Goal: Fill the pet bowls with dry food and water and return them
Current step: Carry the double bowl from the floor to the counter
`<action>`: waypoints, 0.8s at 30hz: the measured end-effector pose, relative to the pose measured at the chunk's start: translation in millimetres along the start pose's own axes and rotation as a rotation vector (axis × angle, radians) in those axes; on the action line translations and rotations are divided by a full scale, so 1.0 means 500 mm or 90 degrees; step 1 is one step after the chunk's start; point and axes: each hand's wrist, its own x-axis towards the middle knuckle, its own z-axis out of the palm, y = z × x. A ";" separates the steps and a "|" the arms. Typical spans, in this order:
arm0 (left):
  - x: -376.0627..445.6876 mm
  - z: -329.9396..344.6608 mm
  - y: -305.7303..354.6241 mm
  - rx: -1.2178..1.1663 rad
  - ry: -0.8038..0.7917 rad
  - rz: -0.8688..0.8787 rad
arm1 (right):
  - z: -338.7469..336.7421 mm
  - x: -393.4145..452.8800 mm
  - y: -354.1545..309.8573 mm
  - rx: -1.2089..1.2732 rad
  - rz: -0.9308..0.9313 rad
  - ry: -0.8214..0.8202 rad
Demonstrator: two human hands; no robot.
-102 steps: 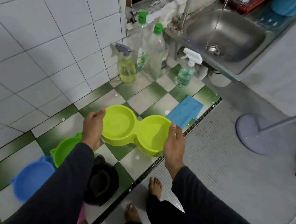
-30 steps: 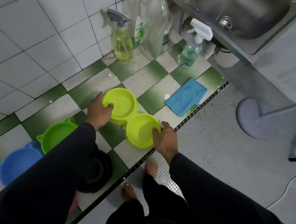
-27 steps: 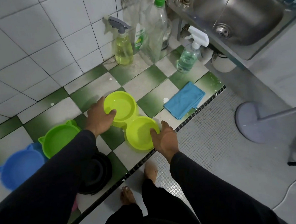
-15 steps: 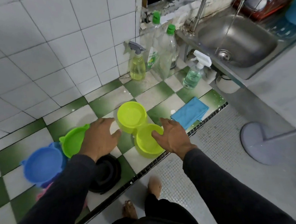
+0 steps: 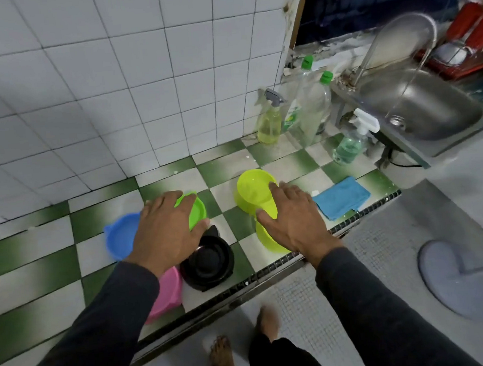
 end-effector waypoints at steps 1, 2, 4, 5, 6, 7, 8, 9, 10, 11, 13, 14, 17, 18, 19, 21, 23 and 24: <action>-0.015 -0.008 -0.007 -0.002 0.003 -0.004 | -0.003 -0.008 -0.013 0.004 -0.009 0.000; -0.031 -0.015 -0.013 -0.004 0.006 -0.010 | -0.005 -0.015 -0.025 0.006 -0.019 0.000; -0.063 -0.029 -0.025 -0.009 0.014 -0.023 | -0.009 -0.030 -0.045 0.009 -0.037 -0.003; -0.079 -0.035 -0.029 -0.011 0.020 -0.030 | -0.012 -0.037 -0.053 0.012 -0.045 -0.005; -0.096 -0.042 -0.033 -0.015 0.026 -0.039 | -0.015 -0.044 -0.060 0.014 -0.052 -0.006; -0.113 -0.048 -0.036 -0.021 0.035 -0.048 | -0.018 -0.053 -0.066 0.016 -0.060 -0.005; -0.130 -0.054 -0.037 -0.029 0.046 -0.056 | -0.023 -0.061 -0.071 0.019 -0.068 -0.002; -0.147 -0.060 -0.037 -0.036 0.057 -0.064 | -0.028 -0.070 -0.075 0.021 -0.077 0.000; -0.165 -0.066 -0.035 -0.040 0.066 -0.070 | -0.033 -0.079 -0.077 0.022 -0.088 0.003; -0.184 -0.073 -0.032 -0.043 0.077 -0.078 | -0.039 -0.088 -0.080 0.021 -0.100 0.006; -0.223 -0.086 -0.024 -0.050 0.105 -0.094 | -0.049 -0.109 -0.084 0.018 -0.126 0.009; -0.244 -0.092 -0.019 -0.054 0.121 -0.099 | -0.054 -0.121 -0.086 0.018 -0.138 0.009; -0.314 -0.106 0.002 -0.053 0.148 -0.118 | -0.068 -0.160 -0.088 0.030 -0.174 0.013; -0.337 -0.108 0.010 -0.049 0.154 -0.128 | -0.072 -0.174 -0.089 0.032 -0.185 0.017; -0.360 -0.110 0.018 -0.045 0.155 -0.141 | -0.074 -0.188 -0.089 0.033 -0.196 0.019; -0.405 -0.111 0.034 -0.034 0.151 -0.169 | -0.077 -0.218 -0.090 0.035 -0.214 0.017; -0.449 -0.107 0.046 -0.023 0.156 -0.187 | -0.077 -0.251 -0.090 0.041 -0.229 0.012; -0.471 -0.104 0.050 -0.018 0.158 -0.197 | -0.077 -0.269 -0.091 0.043 -0.237 0.010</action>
